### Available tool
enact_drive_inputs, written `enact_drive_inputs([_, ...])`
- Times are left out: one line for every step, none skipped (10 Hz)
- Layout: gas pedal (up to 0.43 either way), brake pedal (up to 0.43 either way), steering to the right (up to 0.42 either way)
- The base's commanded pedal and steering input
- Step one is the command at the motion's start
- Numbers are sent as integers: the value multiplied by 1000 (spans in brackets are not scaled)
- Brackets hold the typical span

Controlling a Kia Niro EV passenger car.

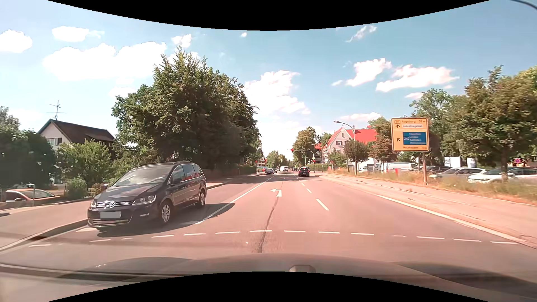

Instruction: Follow the waypoints while adhering to traffic rules and regulations

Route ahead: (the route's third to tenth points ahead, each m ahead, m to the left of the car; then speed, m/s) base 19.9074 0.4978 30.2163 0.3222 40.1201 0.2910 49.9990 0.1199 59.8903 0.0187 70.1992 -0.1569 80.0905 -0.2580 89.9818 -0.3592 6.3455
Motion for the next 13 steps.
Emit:
enact_drive_inputs([169,0,-42])
enact_drive_inputs([169,0,-31])
enact_drive_inputs([169,0,-14])
enact_drive_inputs([169,0,0])
enact_drive_inputs([169,0,8])
enact_drive_inputs([169,0,12])
enact_drive_inputs([138,0,16])
enact_drive_inputs([118,0,22])
enact_drive_inputs([118,0,24])
enact_drive_inputs([118,0,29])
enact_drive_inputs([118,0,31])
enact_drive_inputs([118,0,26])
enact_drive_inputs([118,0,19])
